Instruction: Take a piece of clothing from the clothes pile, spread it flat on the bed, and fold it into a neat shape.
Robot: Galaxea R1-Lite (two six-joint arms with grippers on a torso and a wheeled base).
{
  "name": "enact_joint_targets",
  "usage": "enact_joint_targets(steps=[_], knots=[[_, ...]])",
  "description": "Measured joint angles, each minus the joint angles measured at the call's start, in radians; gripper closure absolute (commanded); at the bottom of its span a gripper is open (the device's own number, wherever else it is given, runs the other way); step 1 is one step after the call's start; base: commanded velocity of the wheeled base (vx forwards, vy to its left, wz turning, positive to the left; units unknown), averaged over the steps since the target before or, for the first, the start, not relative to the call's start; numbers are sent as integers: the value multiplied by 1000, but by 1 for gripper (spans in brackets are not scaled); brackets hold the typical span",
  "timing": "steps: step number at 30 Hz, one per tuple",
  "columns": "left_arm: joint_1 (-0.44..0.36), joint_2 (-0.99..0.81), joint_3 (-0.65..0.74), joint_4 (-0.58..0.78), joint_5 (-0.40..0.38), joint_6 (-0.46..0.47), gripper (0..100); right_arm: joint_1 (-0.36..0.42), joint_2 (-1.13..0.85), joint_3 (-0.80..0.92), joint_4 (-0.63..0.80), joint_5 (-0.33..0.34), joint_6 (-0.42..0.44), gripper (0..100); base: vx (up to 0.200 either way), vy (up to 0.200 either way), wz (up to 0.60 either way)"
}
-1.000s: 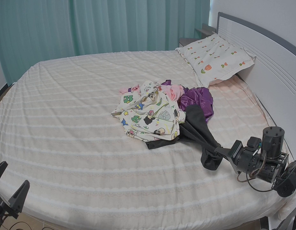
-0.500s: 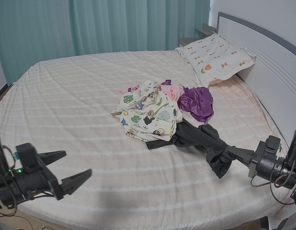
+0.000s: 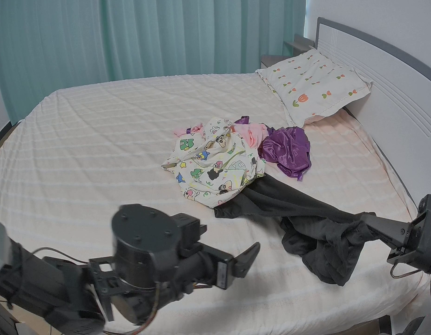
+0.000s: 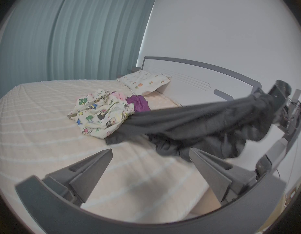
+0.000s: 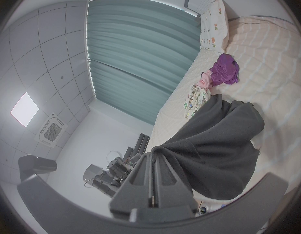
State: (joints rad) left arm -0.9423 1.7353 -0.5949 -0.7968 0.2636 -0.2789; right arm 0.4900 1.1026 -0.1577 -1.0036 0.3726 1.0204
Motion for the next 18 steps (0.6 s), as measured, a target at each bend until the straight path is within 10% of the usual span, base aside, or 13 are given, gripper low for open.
enact_joint_targets(steps=[18], knots=[[6,319,-220,-105,128,38,0,8,-64,-79,106,49,-8,100,0,0,0]])
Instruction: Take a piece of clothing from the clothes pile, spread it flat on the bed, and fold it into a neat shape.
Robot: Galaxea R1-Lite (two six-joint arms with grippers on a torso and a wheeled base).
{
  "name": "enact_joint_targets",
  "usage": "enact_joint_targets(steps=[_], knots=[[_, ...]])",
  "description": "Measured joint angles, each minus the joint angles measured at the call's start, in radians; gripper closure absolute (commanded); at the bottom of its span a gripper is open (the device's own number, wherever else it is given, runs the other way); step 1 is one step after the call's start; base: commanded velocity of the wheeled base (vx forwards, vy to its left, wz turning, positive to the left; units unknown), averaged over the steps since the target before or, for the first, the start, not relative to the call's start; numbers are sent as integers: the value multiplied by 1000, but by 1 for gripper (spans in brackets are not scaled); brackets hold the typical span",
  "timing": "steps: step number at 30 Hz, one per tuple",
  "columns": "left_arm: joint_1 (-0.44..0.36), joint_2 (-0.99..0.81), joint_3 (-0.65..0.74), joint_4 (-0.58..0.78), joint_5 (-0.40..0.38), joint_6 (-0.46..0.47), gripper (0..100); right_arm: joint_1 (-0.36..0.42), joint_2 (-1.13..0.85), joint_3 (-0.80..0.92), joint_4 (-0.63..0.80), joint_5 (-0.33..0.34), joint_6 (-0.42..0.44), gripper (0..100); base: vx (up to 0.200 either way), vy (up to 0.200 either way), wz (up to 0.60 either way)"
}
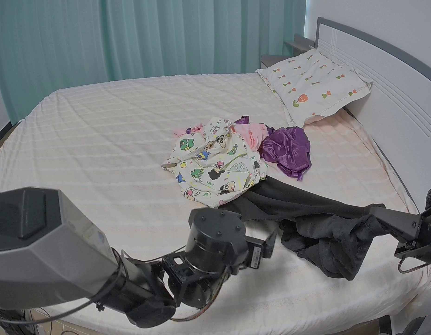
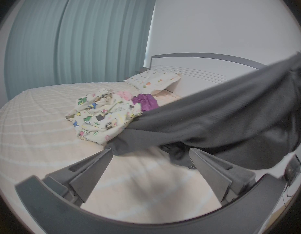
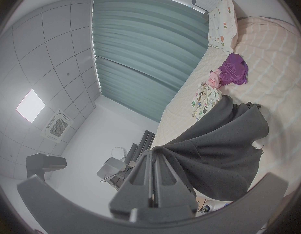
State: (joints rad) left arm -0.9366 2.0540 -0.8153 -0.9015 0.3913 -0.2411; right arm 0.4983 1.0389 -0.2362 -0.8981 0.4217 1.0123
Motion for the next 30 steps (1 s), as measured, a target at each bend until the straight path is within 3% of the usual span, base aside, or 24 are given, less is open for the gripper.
enact_joint_targets(steps=[9,22,30], knots=[[76,66,-95,-4,-4,5,0,46,0,-2,4,-1,1,100,0,0,0],[86,100,-89,-58,-83,-3,0,91,63,-125,31,-9,0,100,0,0,0],[87,107,-50,-105,-129,-38,0,146,113,-224,104,-75,-1,100,0,0,0]])
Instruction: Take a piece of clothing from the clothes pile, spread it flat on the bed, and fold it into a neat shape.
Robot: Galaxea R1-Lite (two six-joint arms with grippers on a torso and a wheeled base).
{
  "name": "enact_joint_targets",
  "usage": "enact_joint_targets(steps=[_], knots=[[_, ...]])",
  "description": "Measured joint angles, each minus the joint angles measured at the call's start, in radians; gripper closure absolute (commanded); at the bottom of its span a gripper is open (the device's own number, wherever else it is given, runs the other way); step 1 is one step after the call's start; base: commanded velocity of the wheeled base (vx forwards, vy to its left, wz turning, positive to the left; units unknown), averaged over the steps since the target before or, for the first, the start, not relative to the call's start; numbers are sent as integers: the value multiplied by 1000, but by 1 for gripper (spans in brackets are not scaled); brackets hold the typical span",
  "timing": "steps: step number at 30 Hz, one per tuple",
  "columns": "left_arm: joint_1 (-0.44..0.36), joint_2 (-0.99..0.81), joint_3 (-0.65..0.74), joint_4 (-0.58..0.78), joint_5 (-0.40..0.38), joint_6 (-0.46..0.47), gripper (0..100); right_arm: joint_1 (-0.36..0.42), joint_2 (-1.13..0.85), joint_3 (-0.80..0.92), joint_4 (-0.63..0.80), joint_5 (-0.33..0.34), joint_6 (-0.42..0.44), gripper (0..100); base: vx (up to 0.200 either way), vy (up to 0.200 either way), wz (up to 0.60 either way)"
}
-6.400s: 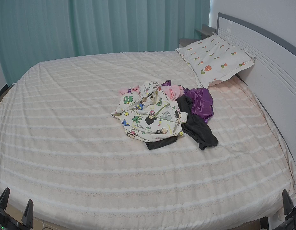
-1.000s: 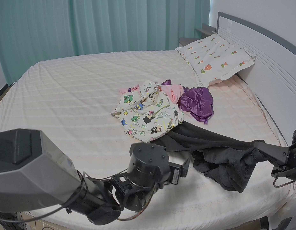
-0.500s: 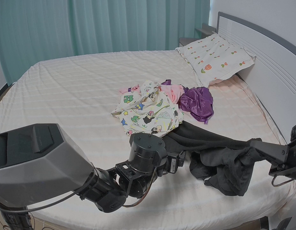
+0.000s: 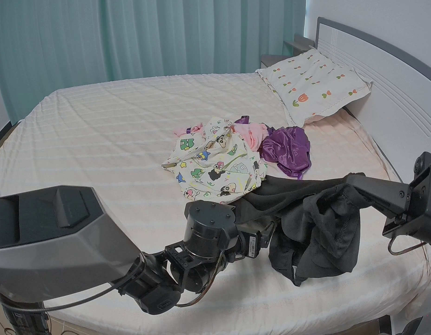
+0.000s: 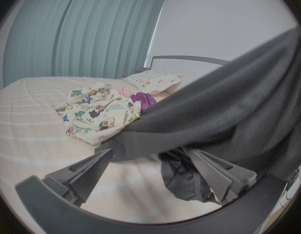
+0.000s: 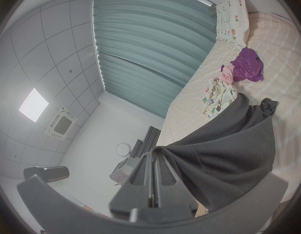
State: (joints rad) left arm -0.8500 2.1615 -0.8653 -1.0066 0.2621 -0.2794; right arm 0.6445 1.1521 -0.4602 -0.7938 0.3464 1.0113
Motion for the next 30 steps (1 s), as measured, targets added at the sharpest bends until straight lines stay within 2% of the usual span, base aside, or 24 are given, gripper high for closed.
enact_joint_targets(steps=[4,10,12,16,19,25,30], knots=[[11,7,27,-38,-17,-6,0,28,11,-20,6,-12,0,100,0,0,0],[97,52,-33,-66,-34,-27,0,59,2,-30,9,-17,-1,100,0,0,0],[117,66,-52,-65,-66,-57,0,63,-3,-31,8,-17,-1,100,0,0,0],[143,83,-78,-62,-186,-120,0,66,-11,-29,8,-17,0,100,0,0,0],[172,95,-93,-57,-233,-141,0,66,-14,-26,9,-17,0,100,0,0,0],[206,167,-188,-35,-241,-149,0,63,-16,-21,9,-17,0,100,0,0,0],[224,219,-273,60,-239,-150,0,51,-13,-19,9,-17,0,100,0,0,0]])
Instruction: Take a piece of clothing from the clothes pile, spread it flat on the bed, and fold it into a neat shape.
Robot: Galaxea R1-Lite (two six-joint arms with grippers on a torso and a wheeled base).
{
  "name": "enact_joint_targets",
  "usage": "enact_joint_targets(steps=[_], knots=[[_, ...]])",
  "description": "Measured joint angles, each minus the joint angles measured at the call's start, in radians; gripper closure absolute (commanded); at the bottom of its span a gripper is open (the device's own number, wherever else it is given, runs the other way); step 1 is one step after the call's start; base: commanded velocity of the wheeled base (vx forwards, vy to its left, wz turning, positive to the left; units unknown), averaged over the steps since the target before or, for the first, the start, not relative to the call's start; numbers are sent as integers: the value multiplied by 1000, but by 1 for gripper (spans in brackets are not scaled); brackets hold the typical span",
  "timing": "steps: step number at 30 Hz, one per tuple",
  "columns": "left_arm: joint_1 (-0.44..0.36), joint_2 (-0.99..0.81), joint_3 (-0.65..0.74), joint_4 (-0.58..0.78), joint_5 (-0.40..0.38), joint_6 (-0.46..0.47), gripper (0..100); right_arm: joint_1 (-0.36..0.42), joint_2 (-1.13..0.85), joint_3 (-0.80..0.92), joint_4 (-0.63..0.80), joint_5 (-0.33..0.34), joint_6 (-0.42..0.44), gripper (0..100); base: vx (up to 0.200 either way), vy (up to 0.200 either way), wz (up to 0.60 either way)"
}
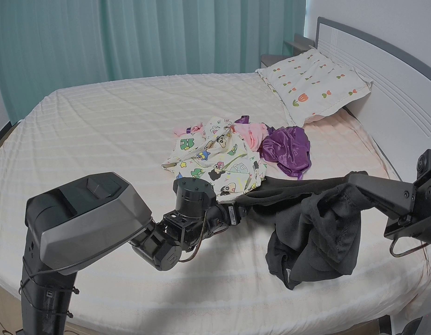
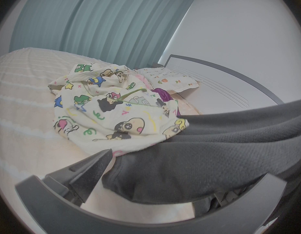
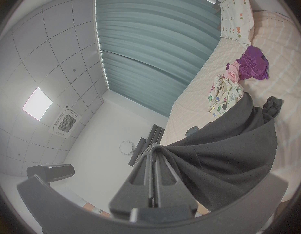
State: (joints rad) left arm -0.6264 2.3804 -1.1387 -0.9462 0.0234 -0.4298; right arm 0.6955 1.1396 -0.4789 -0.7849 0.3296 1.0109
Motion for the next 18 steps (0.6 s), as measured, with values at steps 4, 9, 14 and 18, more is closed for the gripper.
enact_joint_targets(steps=[4,9,14,18], knots=[[3,37,-84,31,19,-4,100,-11,8,0,0,-1,0,100,0,0,0],[6,58,-109,46,30,-82,100,-32,20,1,0,-1,0,100,0,0,0],[10,14,-48,48,30,-191,100,-65,37,2,0,-1,0,100,0,0,0],[8,-76,56,45,27,-212,100,-110,60,-1,-1,-1,0,100,0,0,0]])
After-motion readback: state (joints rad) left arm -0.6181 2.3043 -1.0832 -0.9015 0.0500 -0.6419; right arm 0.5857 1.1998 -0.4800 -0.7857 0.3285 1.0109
